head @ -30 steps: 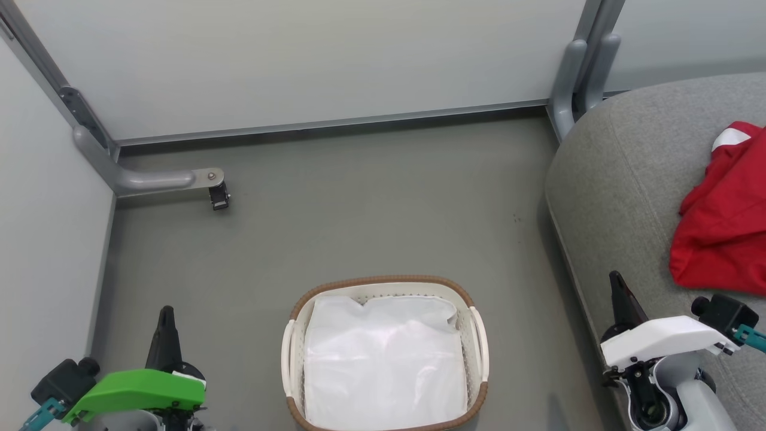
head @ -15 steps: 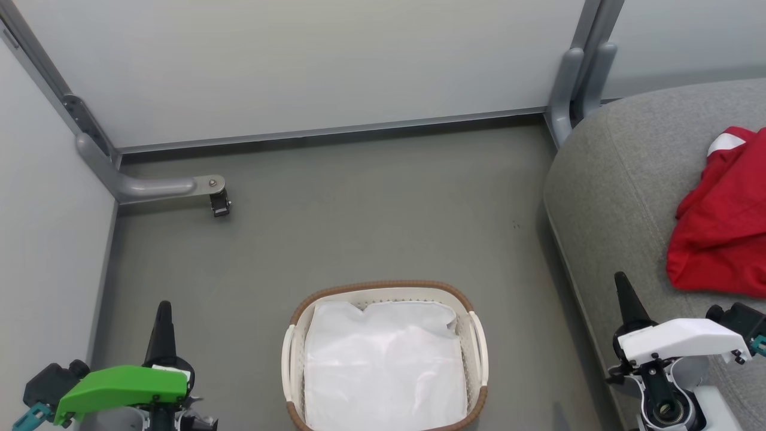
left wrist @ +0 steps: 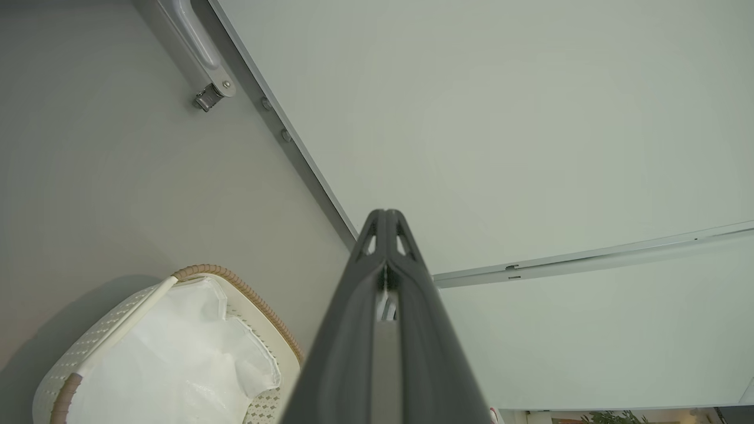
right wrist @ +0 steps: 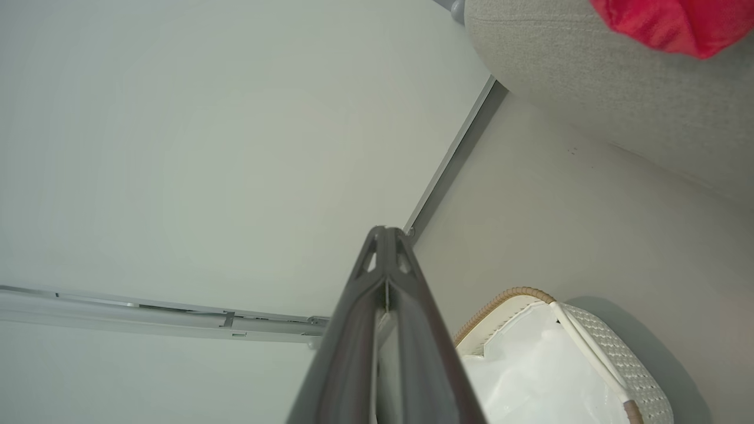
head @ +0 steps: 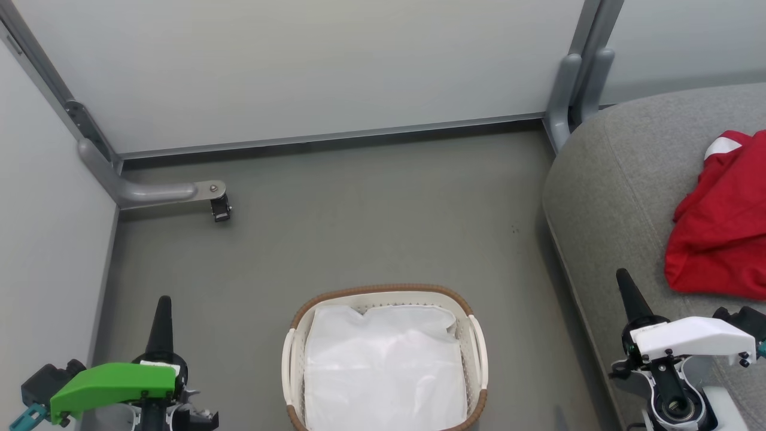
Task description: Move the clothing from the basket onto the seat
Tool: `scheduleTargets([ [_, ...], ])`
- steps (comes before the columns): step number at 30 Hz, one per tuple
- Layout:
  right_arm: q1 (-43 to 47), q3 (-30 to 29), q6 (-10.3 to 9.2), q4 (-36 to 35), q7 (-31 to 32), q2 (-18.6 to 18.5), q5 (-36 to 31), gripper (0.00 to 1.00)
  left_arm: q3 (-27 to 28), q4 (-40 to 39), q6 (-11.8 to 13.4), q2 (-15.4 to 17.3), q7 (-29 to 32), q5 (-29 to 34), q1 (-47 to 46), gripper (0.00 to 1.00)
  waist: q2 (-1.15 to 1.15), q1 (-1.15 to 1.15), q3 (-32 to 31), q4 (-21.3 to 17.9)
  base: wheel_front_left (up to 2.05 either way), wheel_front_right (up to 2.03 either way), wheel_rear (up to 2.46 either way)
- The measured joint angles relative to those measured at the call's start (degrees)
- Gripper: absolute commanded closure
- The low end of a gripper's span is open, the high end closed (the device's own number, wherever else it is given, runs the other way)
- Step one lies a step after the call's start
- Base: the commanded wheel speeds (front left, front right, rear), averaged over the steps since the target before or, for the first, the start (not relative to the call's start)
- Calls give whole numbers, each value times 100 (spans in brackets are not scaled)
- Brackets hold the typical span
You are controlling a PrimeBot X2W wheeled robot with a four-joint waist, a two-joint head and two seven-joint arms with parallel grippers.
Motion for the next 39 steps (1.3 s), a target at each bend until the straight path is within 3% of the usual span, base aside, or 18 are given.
scheduleTargets([
  [39,180,-132,-2,-366,453,-14,1941,100,94,-179,-1,15,459,-1725,-81,100,0,0,-205,-20,0,0,0],
])
